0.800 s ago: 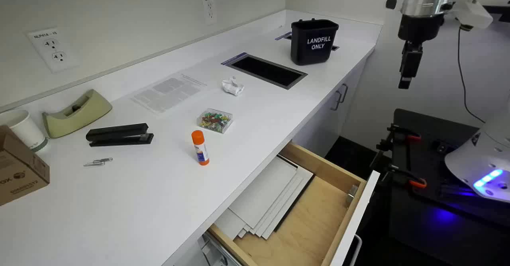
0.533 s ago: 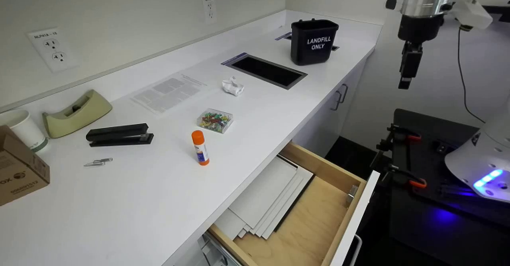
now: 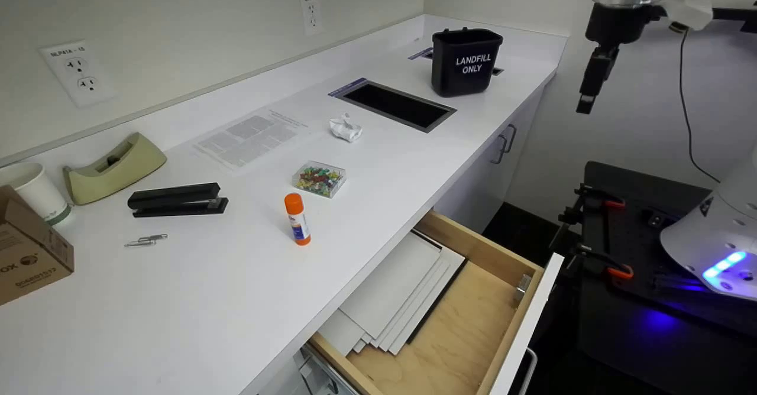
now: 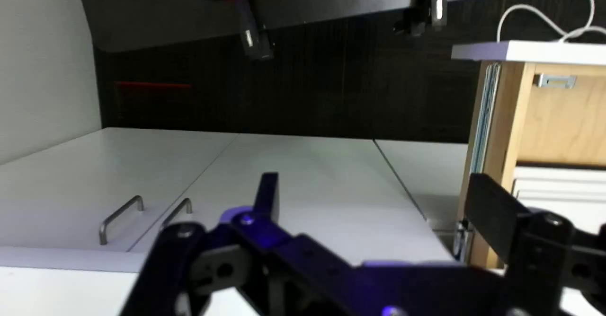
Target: Open the bottom cabinet door
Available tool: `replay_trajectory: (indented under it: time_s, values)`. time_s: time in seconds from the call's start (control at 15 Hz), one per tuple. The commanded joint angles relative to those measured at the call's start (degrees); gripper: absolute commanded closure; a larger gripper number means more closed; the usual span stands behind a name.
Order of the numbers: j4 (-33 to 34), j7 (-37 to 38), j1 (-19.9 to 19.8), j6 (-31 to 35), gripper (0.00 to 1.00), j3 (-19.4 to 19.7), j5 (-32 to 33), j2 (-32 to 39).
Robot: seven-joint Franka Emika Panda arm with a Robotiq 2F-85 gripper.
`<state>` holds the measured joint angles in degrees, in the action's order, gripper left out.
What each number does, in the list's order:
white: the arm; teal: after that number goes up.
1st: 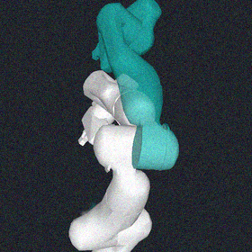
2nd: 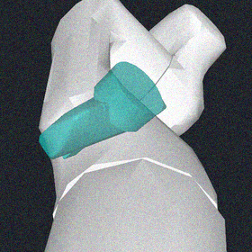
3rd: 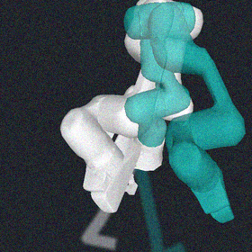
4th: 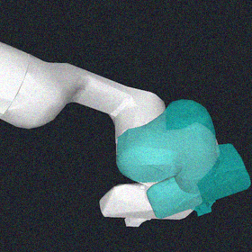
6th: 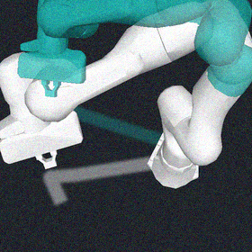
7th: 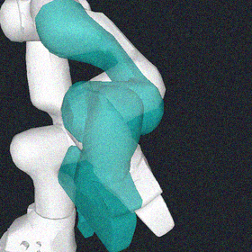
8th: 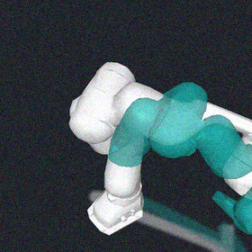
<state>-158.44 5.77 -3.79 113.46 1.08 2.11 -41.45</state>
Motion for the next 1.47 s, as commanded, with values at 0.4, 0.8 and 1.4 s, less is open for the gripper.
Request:
replay_trajectory:
  time_s: [0.4,0.8,1.4]
  values:
    - [-2.19,5.45,-19.45,14.36,0.0,9.65,8.39,0.88]
    - [-0.46,2.13,-17.53,10.54,0.0,9.76,6.74,1.1]
    - [3.3,1.5,-23.04,18.3,0.0,26.16,-5.34,19.46]
